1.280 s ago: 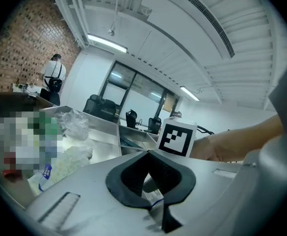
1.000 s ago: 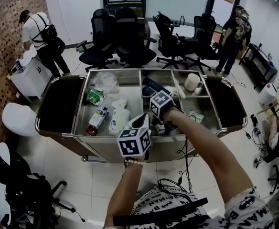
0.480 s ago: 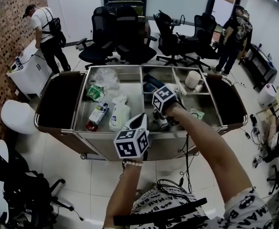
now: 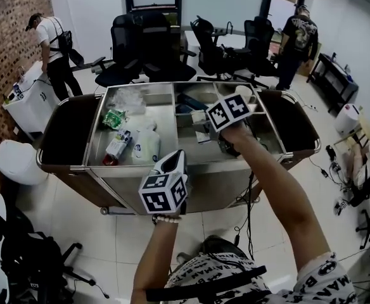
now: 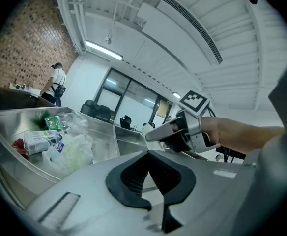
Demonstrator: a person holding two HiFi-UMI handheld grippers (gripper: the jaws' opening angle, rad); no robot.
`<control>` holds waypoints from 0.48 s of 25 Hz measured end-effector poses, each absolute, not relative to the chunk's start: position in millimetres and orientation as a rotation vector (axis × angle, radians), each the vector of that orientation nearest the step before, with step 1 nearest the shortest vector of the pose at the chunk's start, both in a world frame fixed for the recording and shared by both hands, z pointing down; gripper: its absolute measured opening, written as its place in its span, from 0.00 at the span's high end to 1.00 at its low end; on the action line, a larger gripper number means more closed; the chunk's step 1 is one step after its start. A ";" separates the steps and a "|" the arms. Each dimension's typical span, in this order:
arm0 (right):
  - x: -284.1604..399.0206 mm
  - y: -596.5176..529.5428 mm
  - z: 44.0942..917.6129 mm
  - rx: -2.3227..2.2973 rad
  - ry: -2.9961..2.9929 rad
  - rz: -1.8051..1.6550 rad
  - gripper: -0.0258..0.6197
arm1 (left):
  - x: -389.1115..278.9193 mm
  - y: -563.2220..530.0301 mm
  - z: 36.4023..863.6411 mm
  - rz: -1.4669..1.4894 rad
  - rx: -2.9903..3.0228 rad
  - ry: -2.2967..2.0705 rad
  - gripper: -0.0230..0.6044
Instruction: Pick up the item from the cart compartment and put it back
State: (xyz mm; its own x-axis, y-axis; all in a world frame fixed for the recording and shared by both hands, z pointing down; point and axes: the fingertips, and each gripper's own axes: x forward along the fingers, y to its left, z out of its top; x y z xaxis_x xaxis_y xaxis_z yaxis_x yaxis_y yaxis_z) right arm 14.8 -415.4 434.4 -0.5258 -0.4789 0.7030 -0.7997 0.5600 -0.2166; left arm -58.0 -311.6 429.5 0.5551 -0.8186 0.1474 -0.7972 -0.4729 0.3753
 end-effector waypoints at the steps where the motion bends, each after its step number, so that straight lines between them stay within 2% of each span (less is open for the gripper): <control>1: 12.9 -408.7 421.2 1.031 -2.257 0.673 0.67 | -58.1 -308.1 430.4 -0.078 2.393 -1.317 0.96; 7: 5.3 -345.8 357.3 1.077 -2.520 0.442 0.68 | -67.5 -283.4 436.6 -0.115 2.359 -1.366 0.96; 12: 24.7 -285.8 345.8 1.116 -2.619 0.323 0.68 | -56.7 -252.1 450.7 -0.090 2.329 -1.388 0.96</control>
State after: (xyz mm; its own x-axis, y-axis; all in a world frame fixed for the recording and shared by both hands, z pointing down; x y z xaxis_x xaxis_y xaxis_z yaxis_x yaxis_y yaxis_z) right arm 24.7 -285.8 345.8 -0.6644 -0.6678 0.3356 -0.7292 0.6775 -0.0956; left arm -56.7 -252.1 450.7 0.4983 -0.8524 0.1585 -0.8249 -0.4098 0.3895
